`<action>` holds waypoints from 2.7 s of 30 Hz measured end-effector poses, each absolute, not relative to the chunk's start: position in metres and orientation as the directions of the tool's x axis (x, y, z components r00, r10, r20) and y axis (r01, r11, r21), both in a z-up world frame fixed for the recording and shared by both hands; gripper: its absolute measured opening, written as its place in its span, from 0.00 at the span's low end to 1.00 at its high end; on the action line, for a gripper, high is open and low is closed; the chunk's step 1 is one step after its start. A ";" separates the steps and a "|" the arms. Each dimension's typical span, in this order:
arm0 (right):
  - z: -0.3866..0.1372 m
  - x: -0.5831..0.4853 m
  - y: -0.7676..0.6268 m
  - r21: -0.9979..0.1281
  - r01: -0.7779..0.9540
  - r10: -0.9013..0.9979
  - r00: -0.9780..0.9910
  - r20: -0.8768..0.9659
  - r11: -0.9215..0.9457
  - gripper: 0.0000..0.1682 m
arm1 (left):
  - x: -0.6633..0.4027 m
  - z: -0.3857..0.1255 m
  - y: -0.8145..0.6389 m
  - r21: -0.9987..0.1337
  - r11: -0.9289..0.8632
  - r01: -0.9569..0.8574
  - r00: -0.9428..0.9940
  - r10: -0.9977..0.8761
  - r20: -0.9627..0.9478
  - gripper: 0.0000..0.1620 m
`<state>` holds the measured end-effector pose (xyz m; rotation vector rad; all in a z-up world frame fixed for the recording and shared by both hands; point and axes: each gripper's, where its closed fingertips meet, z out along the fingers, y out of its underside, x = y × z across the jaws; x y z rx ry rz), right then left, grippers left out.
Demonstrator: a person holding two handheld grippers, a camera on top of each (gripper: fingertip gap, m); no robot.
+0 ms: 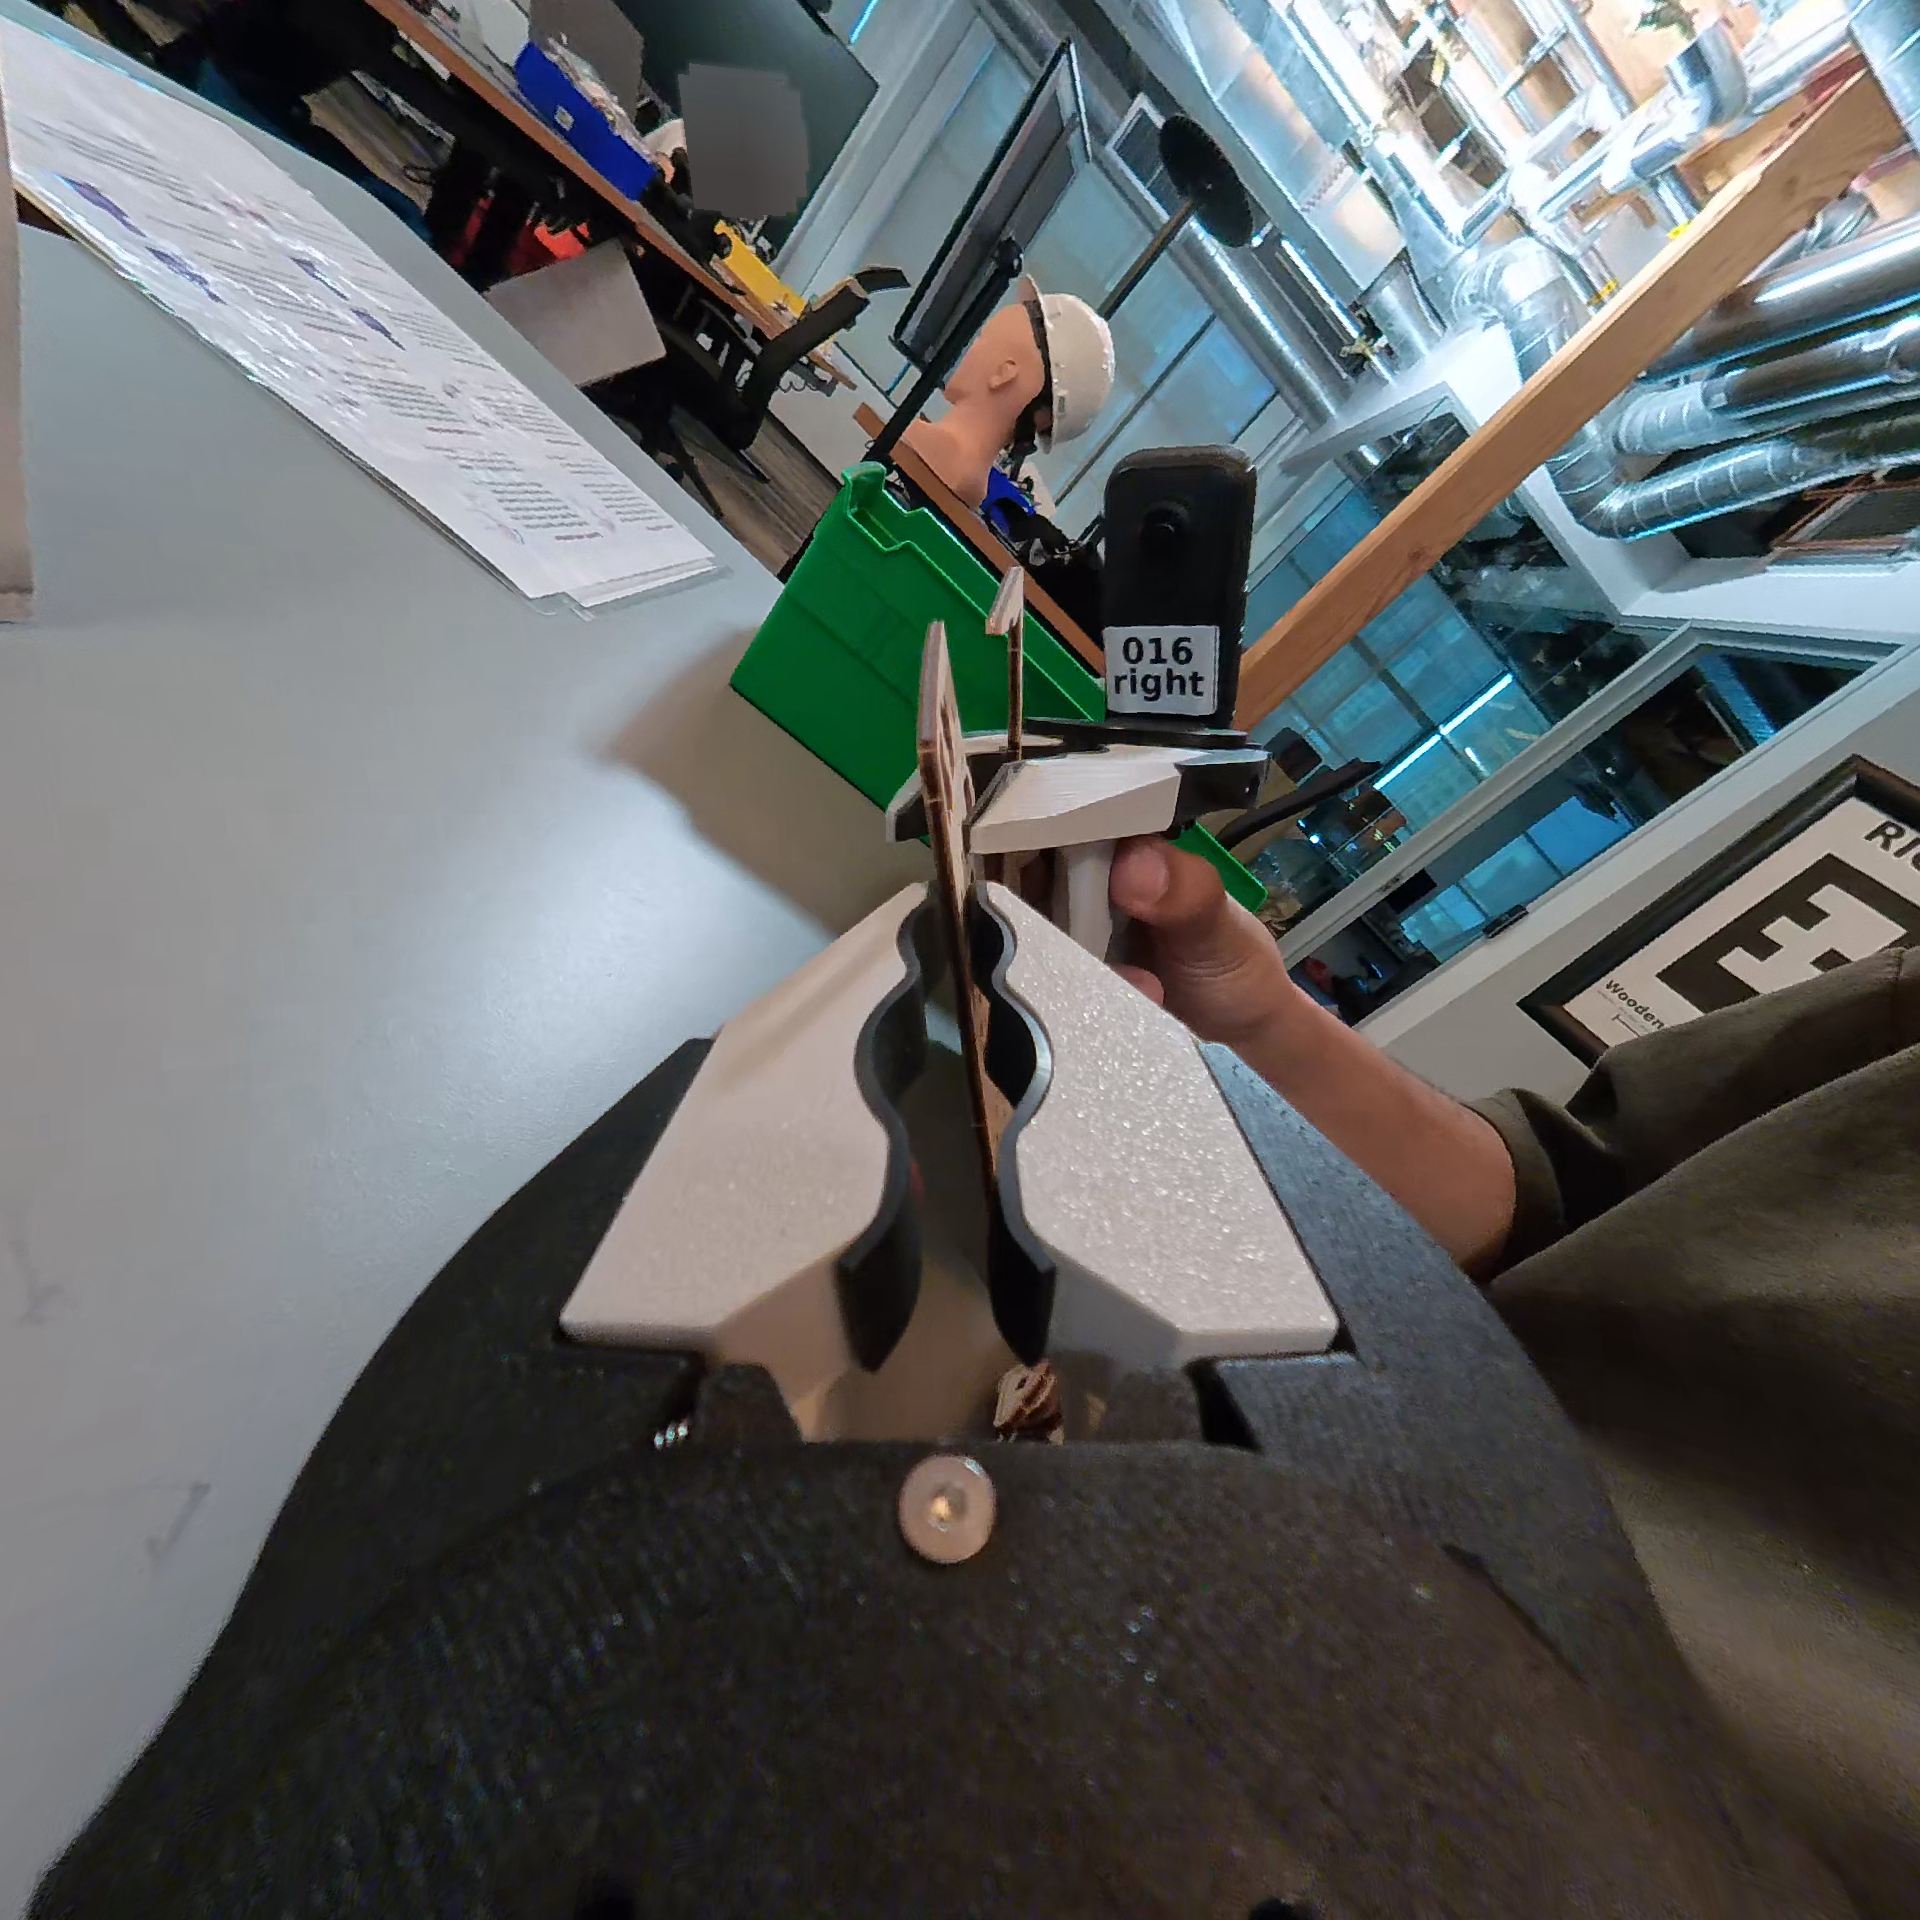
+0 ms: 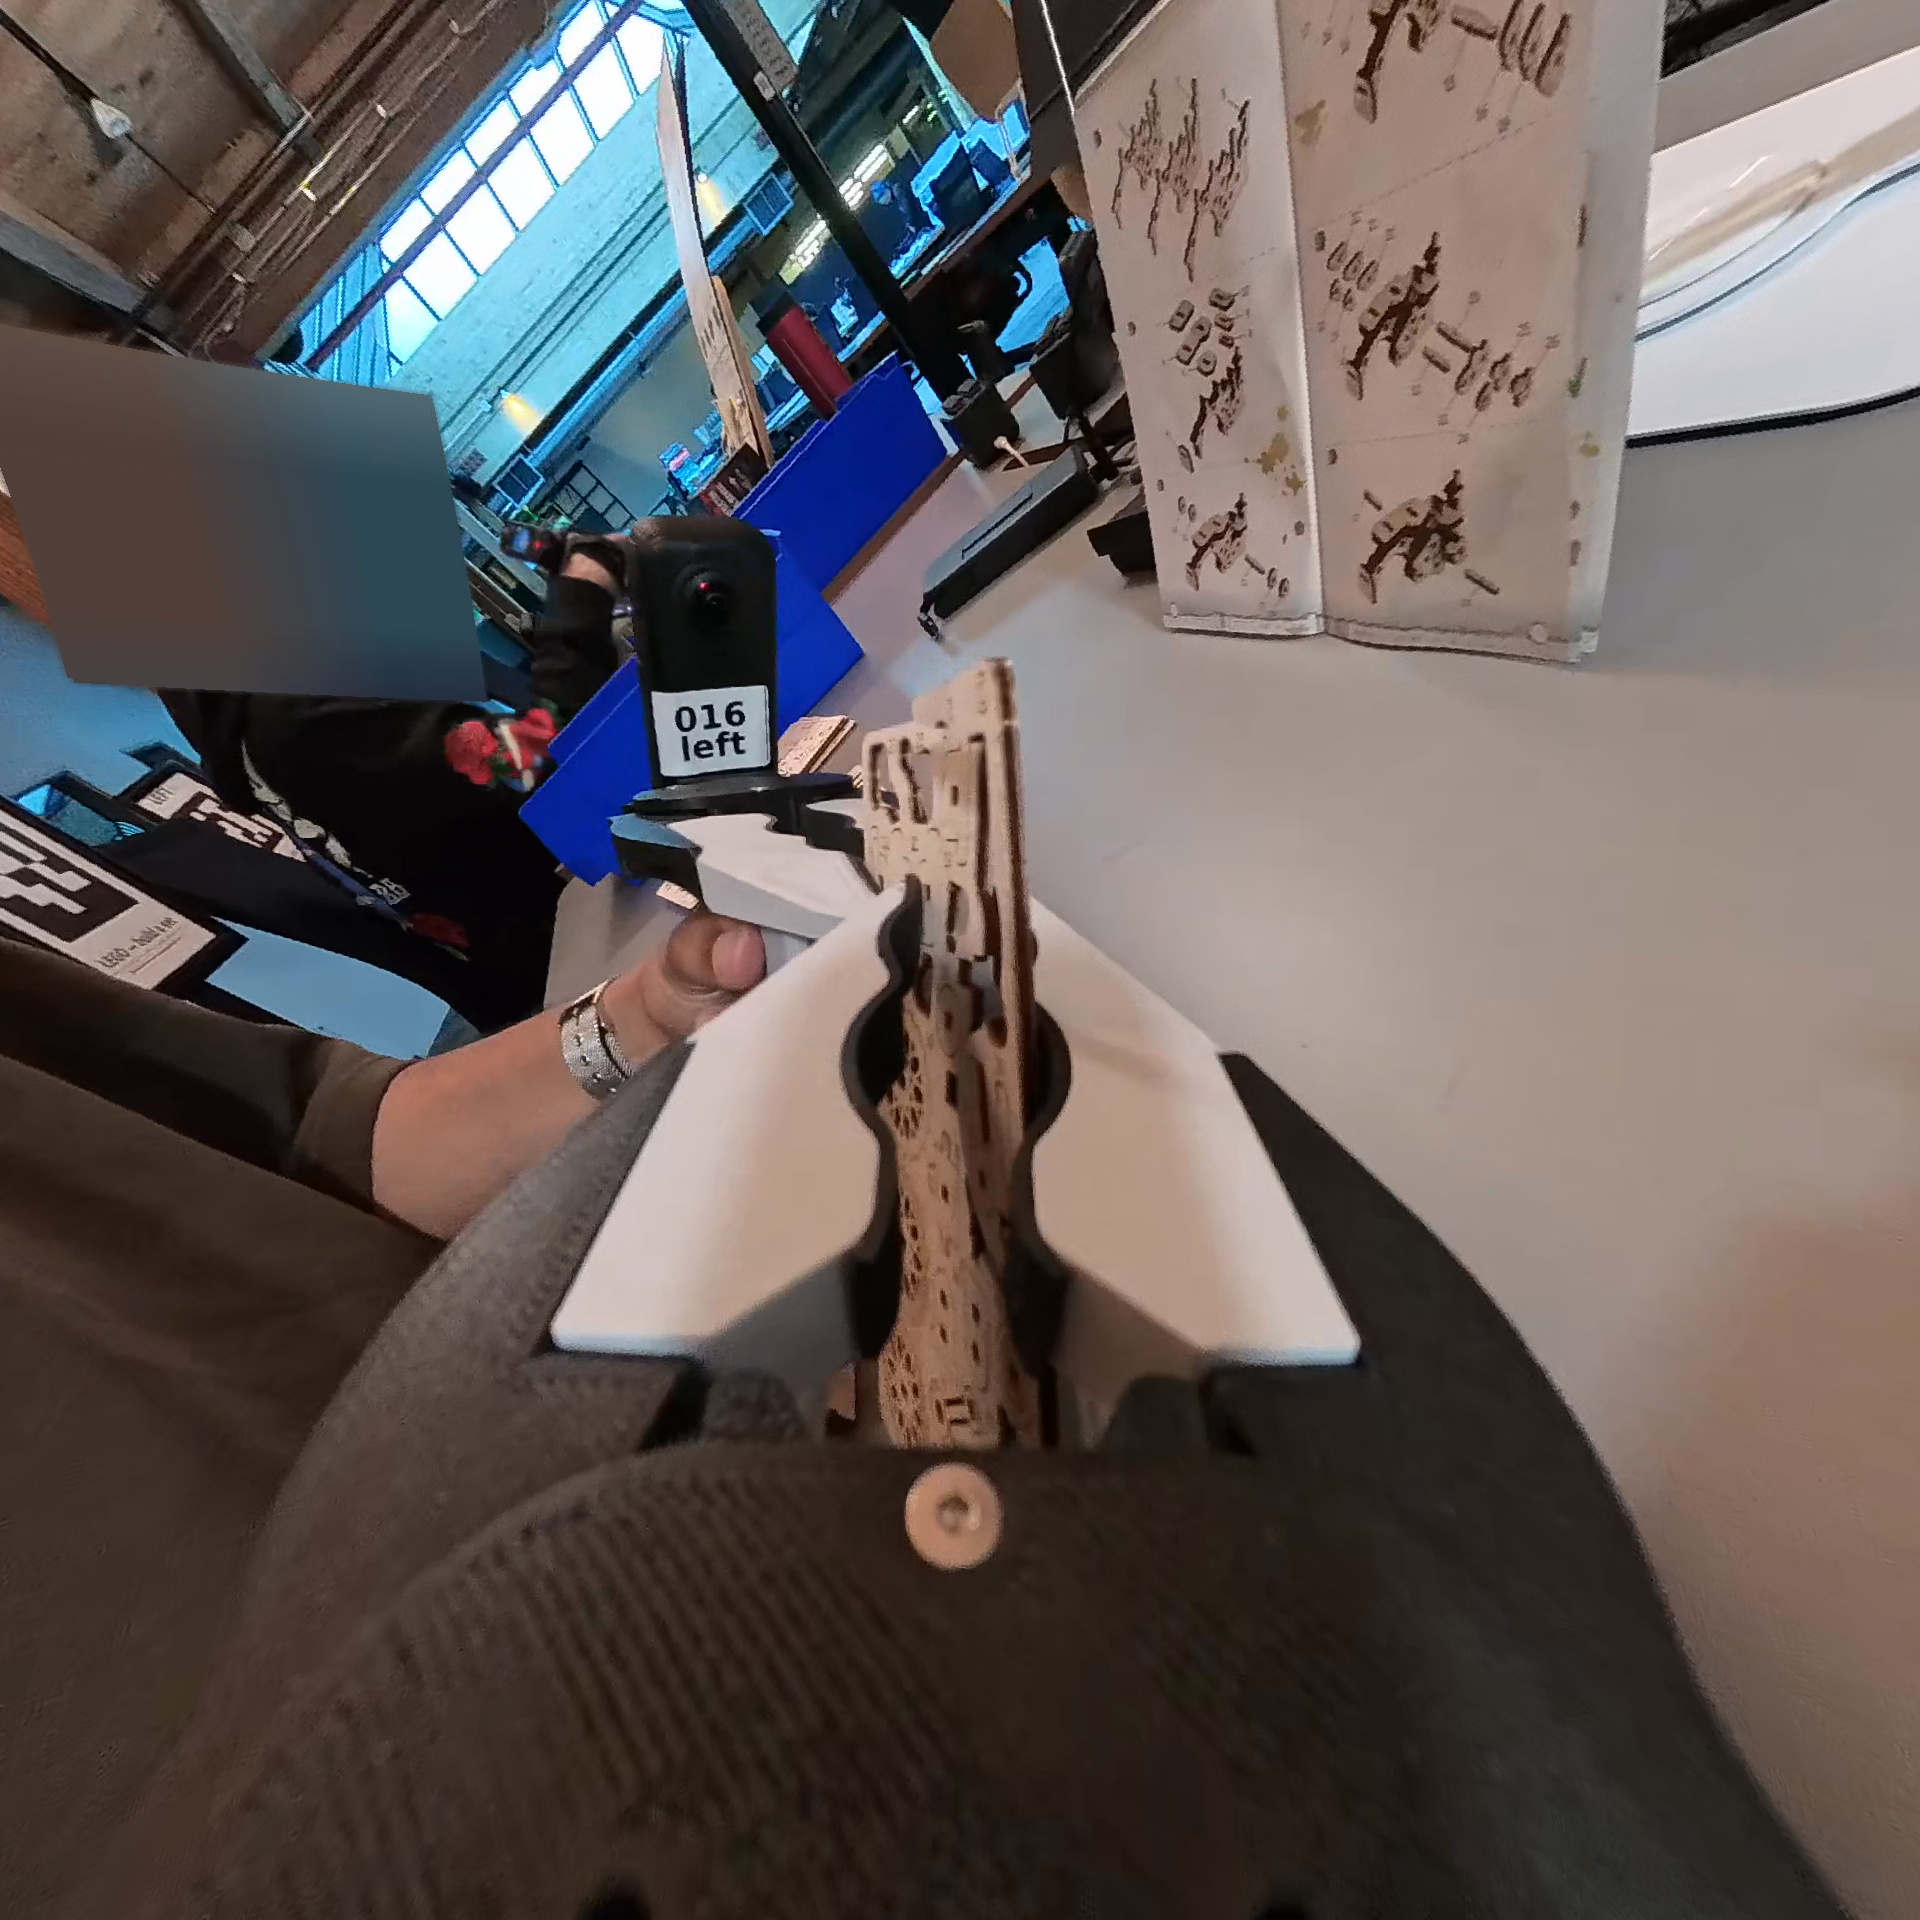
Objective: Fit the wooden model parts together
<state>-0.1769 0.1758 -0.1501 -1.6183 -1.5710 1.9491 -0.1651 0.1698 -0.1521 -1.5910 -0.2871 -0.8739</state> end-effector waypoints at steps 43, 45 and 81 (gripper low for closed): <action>-0.137 -0.172 0.171 -0.831 0.384 0.703 -0.451 -0.549 -0.403 0.01 | -0.188 -0.144 0.173 -0.714 -0.095 0.694 0.686 -0.215 0.695 0.19; -0.138 -0.174 0.169 -0.835 0.385 0.709 -0.452 -0.541 -0.392 0.01 | -0.182 -0.142 0.174 -0.708 -0.101 0.699 0.673 -0.242 0.699 0.15; -0.130 -0.177 0.173 -0.795 0.345 0.594 -0.532 -0.603 -0.499 0.03 | -0.176 -0.129 0.168 -0.676 -0.076 0.733 0.607 -0.375 0.701 0.00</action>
